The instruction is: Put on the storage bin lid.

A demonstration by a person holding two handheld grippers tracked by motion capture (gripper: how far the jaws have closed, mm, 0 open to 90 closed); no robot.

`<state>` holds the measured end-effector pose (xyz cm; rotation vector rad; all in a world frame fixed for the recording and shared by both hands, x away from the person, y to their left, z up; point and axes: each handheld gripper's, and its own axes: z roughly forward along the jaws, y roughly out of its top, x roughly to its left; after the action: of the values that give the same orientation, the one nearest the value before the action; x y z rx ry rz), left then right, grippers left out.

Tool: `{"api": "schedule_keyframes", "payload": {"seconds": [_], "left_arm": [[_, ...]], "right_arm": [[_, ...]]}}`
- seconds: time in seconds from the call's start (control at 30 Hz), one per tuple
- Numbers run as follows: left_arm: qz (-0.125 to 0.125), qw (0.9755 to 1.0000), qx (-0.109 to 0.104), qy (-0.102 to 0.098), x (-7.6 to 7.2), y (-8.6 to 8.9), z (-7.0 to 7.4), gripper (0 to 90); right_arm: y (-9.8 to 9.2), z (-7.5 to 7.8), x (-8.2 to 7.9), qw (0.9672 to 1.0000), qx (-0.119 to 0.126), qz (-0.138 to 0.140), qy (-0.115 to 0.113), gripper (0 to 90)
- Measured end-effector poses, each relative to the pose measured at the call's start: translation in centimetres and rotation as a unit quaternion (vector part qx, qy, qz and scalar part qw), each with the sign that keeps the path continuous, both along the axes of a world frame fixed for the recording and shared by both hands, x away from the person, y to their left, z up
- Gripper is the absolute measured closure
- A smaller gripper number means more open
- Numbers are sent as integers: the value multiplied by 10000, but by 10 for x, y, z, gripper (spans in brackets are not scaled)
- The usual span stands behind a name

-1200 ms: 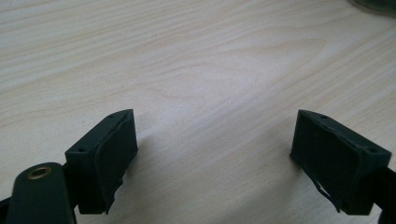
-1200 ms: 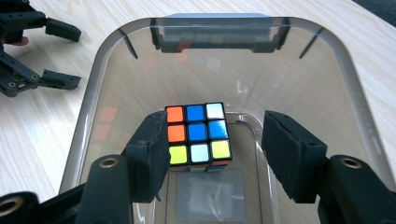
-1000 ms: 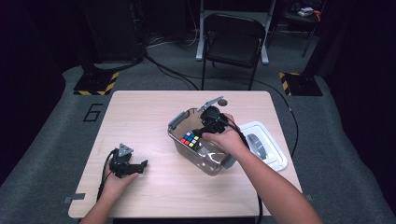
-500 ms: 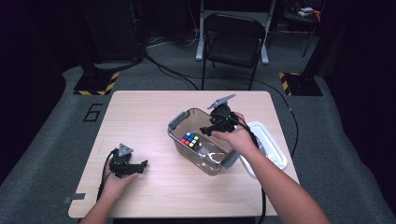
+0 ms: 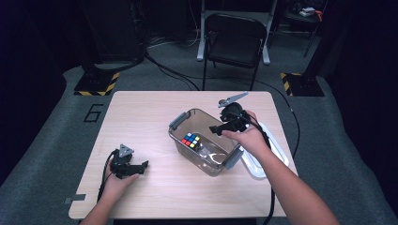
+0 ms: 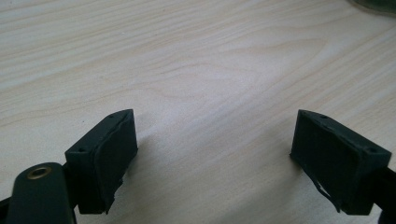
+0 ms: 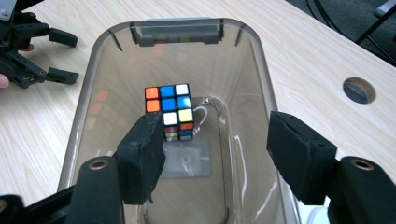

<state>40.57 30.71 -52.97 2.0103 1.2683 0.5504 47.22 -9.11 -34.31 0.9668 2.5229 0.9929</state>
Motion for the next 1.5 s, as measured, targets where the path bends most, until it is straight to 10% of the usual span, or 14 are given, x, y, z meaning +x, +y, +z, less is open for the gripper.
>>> {"api": "schedule_keyframes", "payload": {"seconds": [0.8, 1.5], "left_arm": [[4, 10000, 1, 0, 0, 0, 0, 142], [-2, 10000, 6, -6, 0, 0, 0, 142]], "right_arm": [[-56, 13, -6, 9985, 180, -490, -184, 363], [-94, -6, -5, 9935, 85, -1124, -141, 362]]}}
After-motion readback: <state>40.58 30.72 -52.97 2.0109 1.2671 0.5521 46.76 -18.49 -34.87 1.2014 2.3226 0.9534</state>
